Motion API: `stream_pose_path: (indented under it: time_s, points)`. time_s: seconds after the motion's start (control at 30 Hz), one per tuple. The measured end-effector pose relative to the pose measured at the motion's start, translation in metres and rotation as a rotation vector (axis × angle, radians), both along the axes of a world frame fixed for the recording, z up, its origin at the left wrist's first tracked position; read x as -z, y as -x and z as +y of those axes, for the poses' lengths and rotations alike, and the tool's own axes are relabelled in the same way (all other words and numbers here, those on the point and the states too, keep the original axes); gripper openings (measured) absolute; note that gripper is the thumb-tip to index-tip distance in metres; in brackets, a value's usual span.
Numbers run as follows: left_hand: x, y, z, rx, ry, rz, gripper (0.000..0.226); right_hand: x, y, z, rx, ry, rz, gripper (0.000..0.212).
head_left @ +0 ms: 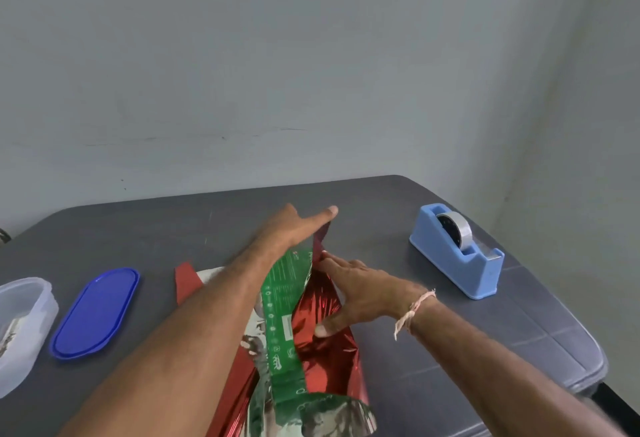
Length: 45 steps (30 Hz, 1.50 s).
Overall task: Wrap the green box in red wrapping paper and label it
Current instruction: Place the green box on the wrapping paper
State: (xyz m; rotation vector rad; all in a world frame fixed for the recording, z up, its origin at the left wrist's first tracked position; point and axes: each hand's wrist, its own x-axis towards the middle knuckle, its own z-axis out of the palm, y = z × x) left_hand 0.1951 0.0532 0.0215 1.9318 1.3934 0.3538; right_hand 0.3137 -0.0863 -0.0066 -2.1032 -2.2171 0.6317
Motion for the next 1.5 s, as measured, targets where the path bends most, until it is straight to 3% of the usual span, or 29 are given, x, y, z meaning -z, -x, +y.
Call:
stream_pose_path:
  time_s: [0.07,0.17,0.27,0.33,0.47,0.6,0.67,0.8,0.93,1.17,1.33,1.5]
  points:
    - [0.002,-0.012,0.009,0.009,0.006,0.058,0.112,0.002,-0.003,0.004,-0.005,0.009,-0.003,0.121]
    - [0.008,-0.019,0.019,0.067,0.019,0.057,0.033,0.002,-0.005,0.007,-0.019,0.020,-0.003,0.122]
    - [0.011,-0.015,0.032,0.058,0.073,0.031,0.007,0.003,-0.007,0.009,-0.018,0.038,0.027,0.124]
    - [0.011,-0.007,0.039,0.000,0.165,-0.042,0.016,0.005,-0.007,0.009,-0.023,0.049,0.032,0.127]
    - [0.015,0.008,0.043,-0.043,0.186,-0.108,0.009,0.008,-0.008,0.009,-0.036,0.047,0.036,0.131]
    - [0.009,0.005,0.034,0.112,0.220,-0.125,0.074,0.004,-0.008,0.010,-0.048,0.063,0.017,0.132]
    - [0.006,-0.003,0.030,0.208,0.210,-0.033,0.084,0.001,-0.006,0.012,-0.056,0.068,0.001,0.130]
    - [0.014,-0.020,0.034,0.273,0.009,0.183,0.047,0.000,-0.005,0.011,-0.053,0.058,-0.013,0.129]
    - [0.018,-0.021,0.043,0.143,-0.005,0.171,0.016,0.003,-0.006,0.010,-0.060,0.057,-0.001,0.130]
    - [0.029,-0.007,0.061,-0.121,0.261,-0.174,0.023,0.001,-0.007,0.009,-0.060,0.062,0.024,0.133]
    - [0.029,-0.007,0.063,0.005,0.272,-0.097,0.040,0.001,-0.007,0.011,-0.072,0.076,0.018,0.136]
    - [0.026,-0.020,0.068,0.109,0.176,-0.005,0.030,0.001,-0.007,0.012,-0.073,0.077,0.005,0.134]
